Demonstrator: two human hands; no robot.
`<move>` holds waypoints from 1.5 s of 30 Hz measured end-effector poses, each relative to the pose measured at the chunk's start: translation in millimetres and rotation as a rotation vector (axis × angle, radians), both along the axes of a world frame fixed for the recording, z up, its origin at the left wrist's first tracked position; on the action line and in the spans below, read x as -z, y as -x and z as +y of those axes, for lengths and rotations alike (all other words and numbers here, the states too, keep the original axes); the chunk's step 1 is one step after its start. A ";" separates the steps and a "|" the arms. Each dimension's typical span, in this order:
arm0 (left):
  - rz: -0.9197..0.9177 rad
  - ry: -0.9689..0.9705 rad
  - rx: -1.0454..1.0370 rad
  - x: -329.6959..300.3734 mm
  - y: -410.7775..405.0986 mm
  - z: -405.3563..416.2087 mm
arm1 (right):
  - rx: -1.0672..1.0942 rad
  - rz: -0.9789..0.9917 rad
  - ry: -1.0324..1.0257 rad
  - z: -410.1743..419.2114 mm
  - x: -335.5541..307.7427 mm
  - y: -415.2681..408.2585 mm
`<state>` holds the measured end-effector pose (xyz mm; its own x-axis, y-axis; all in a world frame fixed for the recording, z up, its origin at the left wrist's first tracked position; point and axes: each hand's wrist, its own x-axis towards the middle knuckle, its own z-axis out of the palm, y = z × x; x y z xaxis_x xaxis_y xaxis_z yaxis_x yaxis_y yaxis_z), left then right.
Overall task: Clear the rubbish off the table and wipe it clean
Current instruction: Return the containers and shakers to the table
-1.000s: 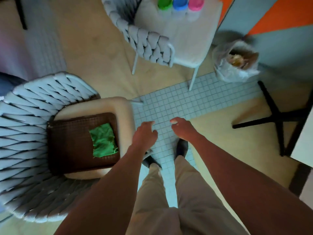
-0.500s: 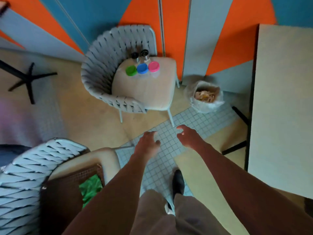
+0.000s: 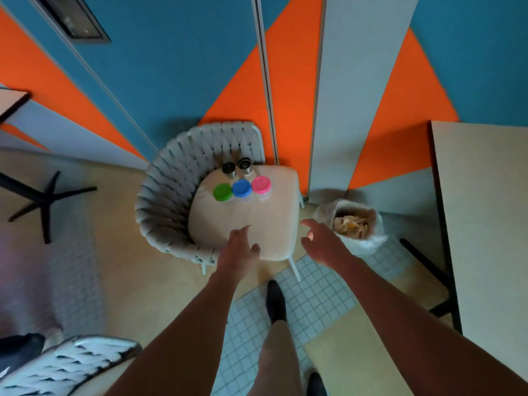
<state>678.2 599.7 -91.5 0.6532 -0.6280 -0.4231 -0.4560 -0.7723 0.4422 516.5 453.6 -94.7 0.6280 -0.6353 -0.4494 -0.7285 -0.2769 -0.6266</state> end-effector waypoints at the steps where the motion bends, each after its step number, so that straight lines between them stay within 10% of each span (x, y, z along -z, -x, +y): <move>1: -0.001 0.004 -0.010 4.0 -17.0 -9.3 | -0.003 -0.002 0.007 -10.2 3.3 -15.9; 21: 0.135 -0.158 -0.135 178.6 -297.9 -139.1 | 0.000 0.146 0.023 -149.8 162.0 -286.5; 45: 0.269 0.055 -0.478 216.3 -272.9 -164.0 | 0.525 -0.015 -0.267 -175.5 213.6 -265.6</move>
